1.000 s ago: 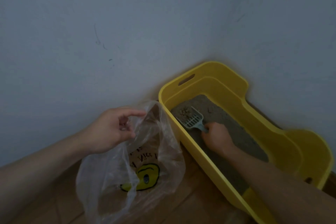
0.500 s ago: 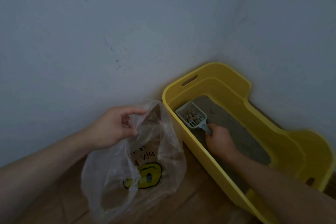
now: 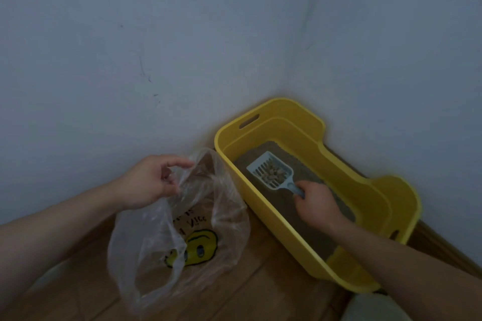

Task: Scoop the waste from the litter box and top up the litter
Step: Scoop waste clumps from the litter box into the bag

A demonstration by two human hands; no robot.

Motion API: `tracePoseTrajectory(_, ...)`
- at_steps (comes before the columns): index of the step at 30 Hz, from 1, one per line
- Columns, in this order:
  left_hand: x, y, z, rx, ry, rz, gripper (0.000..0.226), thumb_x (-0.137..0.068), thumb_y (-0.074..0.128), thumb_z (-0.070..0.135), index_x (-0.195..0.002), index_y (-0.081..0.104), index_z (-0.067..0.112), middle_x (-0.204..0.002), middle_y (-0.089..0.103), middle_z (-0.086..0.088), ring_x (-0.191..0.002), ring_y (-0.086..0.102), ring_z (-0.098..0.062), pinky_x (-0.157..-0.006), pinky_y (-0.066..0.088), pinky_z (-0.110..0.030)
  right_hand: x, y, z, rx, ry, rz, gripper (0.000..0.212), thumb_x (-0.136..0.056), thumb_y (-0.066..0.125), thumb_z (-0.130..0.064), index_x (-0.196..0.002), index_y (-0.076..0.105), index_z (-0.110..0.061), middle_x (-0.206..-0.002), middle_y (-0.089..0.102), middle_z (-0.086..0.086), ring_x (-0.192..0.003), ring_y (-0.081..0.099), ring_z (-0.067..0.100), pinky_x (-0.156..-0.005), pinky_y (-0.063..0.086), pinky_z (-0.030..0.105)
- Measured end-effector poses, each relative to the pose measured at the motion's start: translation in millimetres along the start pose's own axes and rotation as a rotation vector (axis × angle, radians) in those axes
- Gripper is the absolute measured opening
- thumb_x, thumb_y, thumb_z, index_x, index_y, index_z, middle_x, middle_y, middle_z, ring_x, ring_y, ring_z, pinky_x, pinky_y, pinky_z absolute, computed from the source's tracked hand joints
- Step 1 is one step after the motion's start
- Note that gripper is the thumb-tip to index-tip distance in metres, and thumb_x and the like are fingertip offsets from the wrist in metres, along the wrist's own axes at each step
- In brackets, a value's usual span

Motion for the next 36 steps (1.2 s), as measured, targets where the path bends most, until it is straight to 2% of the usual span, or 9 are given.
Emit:
tracePoseTrajectory(8, 3.8, -1.2, 4.1, -0.006, 0.016, -0.011, 0.061, -0.073, 0.075, -0.013, -0.111, 0.063, 0.033, -0.056, 0.053, 0.004, -0.057, 0.049, -0.011, -0.058, 0.042, -0.020, 12.9, -19.8, -12.5, 0.016, -0.022, 0.032, 0.021, -0.096, 0.056, -0.014, -0.113, 0.066, -0.019, -0.082, 0.063, -0.007, -0.069, 0.061, 0.005, -0.054, 0.045, 0.020)
tracePoseTrajectory(11, 7.6, -3.4, 5.6, -0.045, 0.023, -0.021, 0.064, -0.074, 0.071, -0.016, -0.113, 0.061, 0.034, -0.061, 0.056, 0.000, -0.060, 0.052, -0.015, -0.060, 0.045, -0.020, 19.1, -34.4, -19.4, 0.026, -0.033, 0.053, 0.019, -0.095, 0.057, -0.015, -0.111, 0.067, -0.020, -0.087, 0.066, -0.005, -0.071, 0.061, 0.005, -0.059, 0.054, 0.026)
tracePoseTrajectory(14, 11.1, -6.1, 9.6, -0.090, 0.020, -0.013, 0.065, -0.075, 0.064, -0.019, -0.112, 0.060, 0.034, -0.066, 0.059, -0.008, -0.063, 0.054, -0.019, -0.061, 0.047, -0.022, 29.8, -50.9, -34.5, 0.031, -0.069, 0.057, 0.026, -0.095, 0.060, -0.016, -0.119, 0.066, -0.022, -0.086, 0.063, -0.011, -0.070, 0.059, 0.001, -0.052, 0.042, 0.014)
tracePoseTrajectory(17, 13.8, -8.1, 11.3, -0.151, 0.019, -0.016, 0.063, -0.076, 0.064, -0.012, -0.114, 0.060, 0.038, -0.072, 0.061, -0.016, -0.066, 0.054, -0.021, -0.065, 0.044, -0.027, 44.4, -66.4, -52.8, 0.010, -0.095, 0.046, 0.031, -0.094, 0.062, -0.017, -0.124, 0.066, -0.023, -0.085, 0.061, -0.012, -0.071, 0.058, -0.001, -0.051, 0.036, 0.011)
tracePoseTrajectory(23, 20.8, -11.6, 13.1, -0.217, -0.019, -0.025, 0.063, -0.076, 0.064, -0.012, -0.125, 0.058, 0.028, -0.072, 0.061, -0.012, -0.071, 0.056, -0.025, -0.072, 0.047, -0.033, 77.2, -80.7, -95.3, 0.032, -0.216, -0.009, 0.023, -0.092, 0.065, -0.021, -0.112, 0.072, -0.029, -0.079, 0.063, -0.017, -0.069, 0.059, 0.001, -0.052, 0.039, 0.016)
tracePoseTrajectory(27, 28.2, -18.2, 11.0, -0.251, -0.053, -0.049, 0.067, -0.074, 0.064, -0.012, -0.129, 0.056, 0.026, -0.074, 0.065, -0.004, -0.075, 0.061, -0.029, -0.079, 0.052, -0.044, 97.0, -64.9, -119.9, 0.121, -0.303, -0.132, 0.020, -0.091, 0.063, -0.021, -0.105, 0.072, -0.031, -0.083, 0.070, -0.009, -0.072, 0.064, 0.006, -0.062, 0.056, 0.031)
tracePoseTrajectory(30, 35.3, -20.6, 8.4, -0.219, -0.075, -0.084, 0.071, -0.074, 0.062, -0.014, -0.129, 0.054, 0.030, -0.077, 0.064, -0.010, -0.074, 0.060, -0.024, -0.074, 0.048, -0.035, 104.6, -40.3, -133.2, 0.198, -0.348, -0.234, 0.014, -0.088, 0.058, -0.018, -0.091, 0.071, -0.022, -0.074, 0.066, -0.004, -0.065, 0.060, 0.010, -0.050, 0.046, 0.027)
tracePoseTrajectory(32, 40.3, -20.6, 6.0, -0.185, -0.102, -0.098, 0.073, -0.076, 0.059, -0.017, -0.132, 0.052, 0.029, -0.077, 0.062, -0.009, -0.073, 0.058, -0.021, -0.070, 0.046, -0.031, 105.7, -22.1, -144.8, 0.250, -0.404, -0.270, 0.015, -0.087, 0.055, -0.019, -0.088, 0.070, -0.017, -0.073, 0.064, -0.001, -0.066, 0.059, 0.015, -0.049, 0.043, 0.030)
tracePoseTrajectory(36, 46.3, -20.6, -2.8, -0.112, -0.142, -0.119, 0.077, -0.074, 0.057, -0.018, -0.134, 0.050, 0.030, -0.081, 0.059, -0.015, -0.075, 0.056, -0.025, -0.068, 0.042, -0.033, 95.9, 17.2, -165.8, 0.346, -0.455, -0.321, 0.020, -0.088, 0.054, -0.015, -0.068, 0.055, -0.021, -0.067, 0.055, -0.002, -0.060, 0.052, 0.014, -0.046, 0.035, 0.026)
Point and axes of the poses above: each hand's wrist, its own x-axis away from the middle knuckle, its own y-axis out of the palm, z = x × y, the point moved 6 cm from there along -x, towards the middle knuckle
